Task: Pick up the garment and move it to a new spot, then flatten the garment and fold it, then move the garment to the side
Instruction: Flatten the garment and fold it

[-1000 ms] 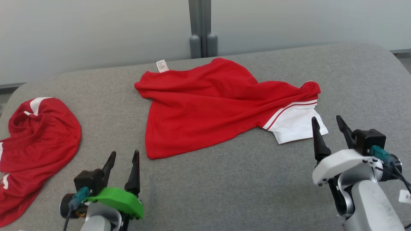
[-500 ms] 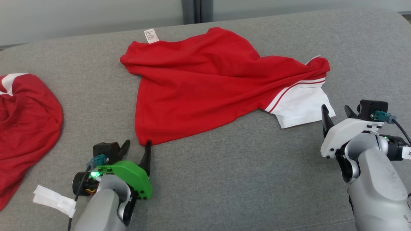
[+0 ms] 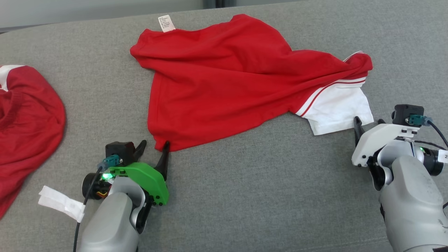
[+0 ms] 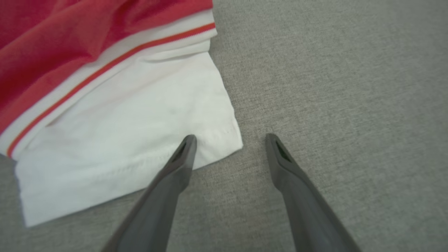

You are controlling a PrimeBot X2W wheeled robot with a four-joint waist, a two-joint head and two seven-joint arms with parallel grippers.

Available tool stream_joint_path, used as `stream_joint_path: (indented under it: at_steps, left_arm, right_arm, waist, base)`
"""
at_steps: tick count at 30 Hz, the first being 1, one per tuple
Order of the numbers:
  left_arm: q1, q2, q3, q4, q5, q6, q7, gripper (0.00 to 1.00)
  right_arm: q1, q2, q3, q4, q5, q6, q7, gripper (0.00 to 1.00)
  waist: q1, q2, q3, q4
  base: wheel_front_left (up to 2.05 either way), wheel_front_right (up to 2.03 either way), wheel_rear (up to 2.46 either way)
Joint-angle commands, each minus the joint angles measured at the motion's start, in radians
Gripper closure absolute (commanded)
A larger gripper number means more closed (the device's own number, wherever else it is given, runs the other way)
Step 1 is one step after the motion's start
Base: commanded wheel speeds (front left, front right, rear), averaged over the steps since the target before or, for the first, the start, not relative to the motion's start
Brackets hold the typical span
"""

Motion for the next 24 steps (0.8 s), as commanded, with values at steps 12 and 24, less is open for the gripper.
stream_joint_path:
  at_steps: [12, 24]
  left_arm:
    - [0.021, 0.022, -0.139, 0.014, -0.118, -0.002, 0.076, 1.0]
    - [0.056, 0.096, -0.112, -0.292, -0.363, -0.002, -0.09, 1.0]
  right_arm:
    - [-0.047, 0.01, 0.039, 0.091, 0.076, -0.002, 0.06, 1.0]
    - [0.024, -0.007, 0.129, -0.305, 0.3, -0.001, -0.052, 1.0]
  waist:
    - [0.0, -0.0001, 0.02, 0.0]
    - [0.0, -0.0001, -0.096, -0.002]
  base:
    - [0.0, 0.0, 0.0]
    - [0.0, 0.0, 0.0]
